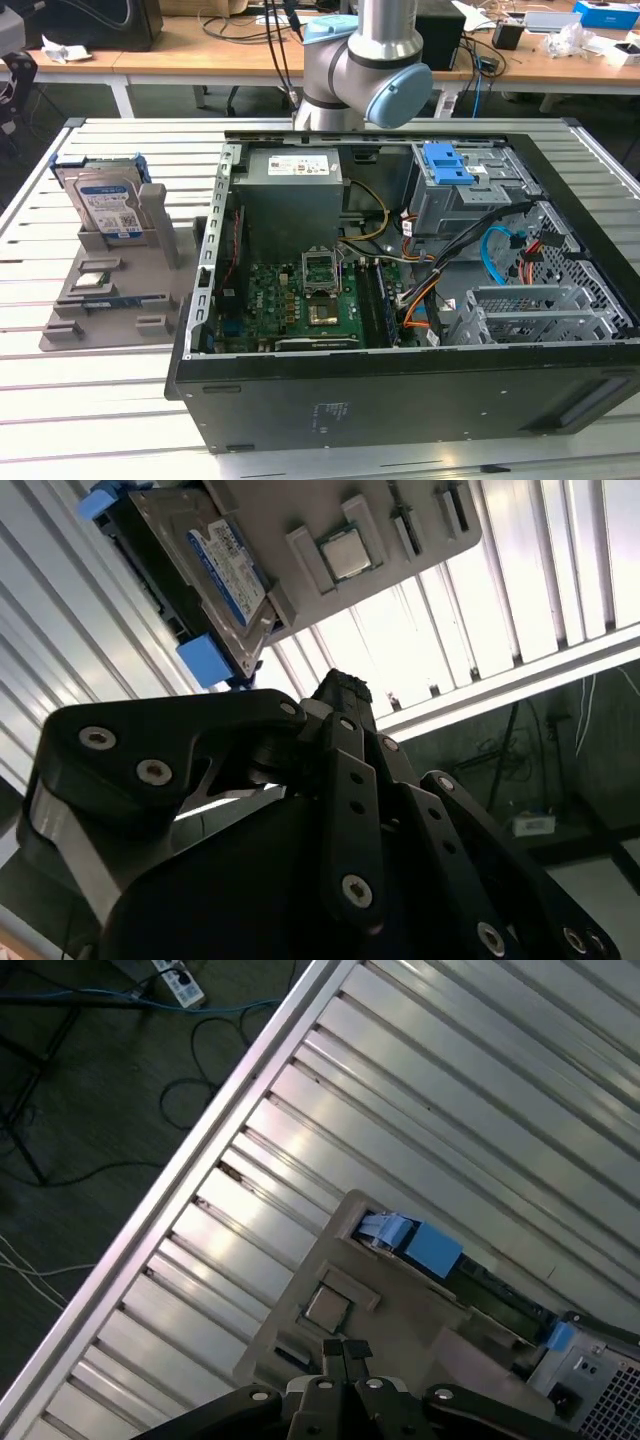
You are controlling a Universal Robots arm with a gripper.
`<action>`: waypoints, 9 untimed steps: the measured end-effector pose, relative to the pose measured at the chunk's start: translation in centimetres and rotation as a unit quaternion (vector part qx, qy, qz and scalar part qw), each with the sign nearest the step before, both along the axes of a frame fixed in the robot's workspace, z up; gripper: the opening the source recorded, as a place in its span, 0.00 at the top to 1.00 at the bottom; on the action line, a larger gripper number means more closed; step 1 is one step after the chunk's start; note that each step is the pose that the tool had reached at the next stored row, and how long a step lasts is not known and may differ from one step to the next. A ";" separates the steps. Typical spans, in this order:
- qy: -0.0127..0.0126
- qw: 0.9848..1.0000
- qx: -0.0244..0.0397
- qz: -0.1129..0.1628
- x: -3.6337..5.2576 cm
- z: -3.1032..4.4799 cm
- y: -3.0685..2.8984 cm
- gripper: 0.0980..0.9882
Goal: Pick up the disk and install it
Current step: 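Pick up the disk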
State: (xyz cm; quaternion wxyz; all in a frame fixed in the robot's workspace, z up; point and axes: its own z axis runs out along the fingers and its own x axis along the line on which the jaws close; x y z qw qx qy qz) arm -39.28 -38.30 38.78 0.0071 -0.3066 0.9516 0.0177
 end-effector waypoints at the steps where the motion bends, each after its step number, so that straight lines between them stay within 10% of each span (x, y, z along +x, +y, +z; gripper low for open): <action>1: 0.000 1.000 0.000 0.007 0.00 0.00 0.00 1.00; 9: 0.000 0.998 0.000 0.070 0.00 0.00 0.00 1.00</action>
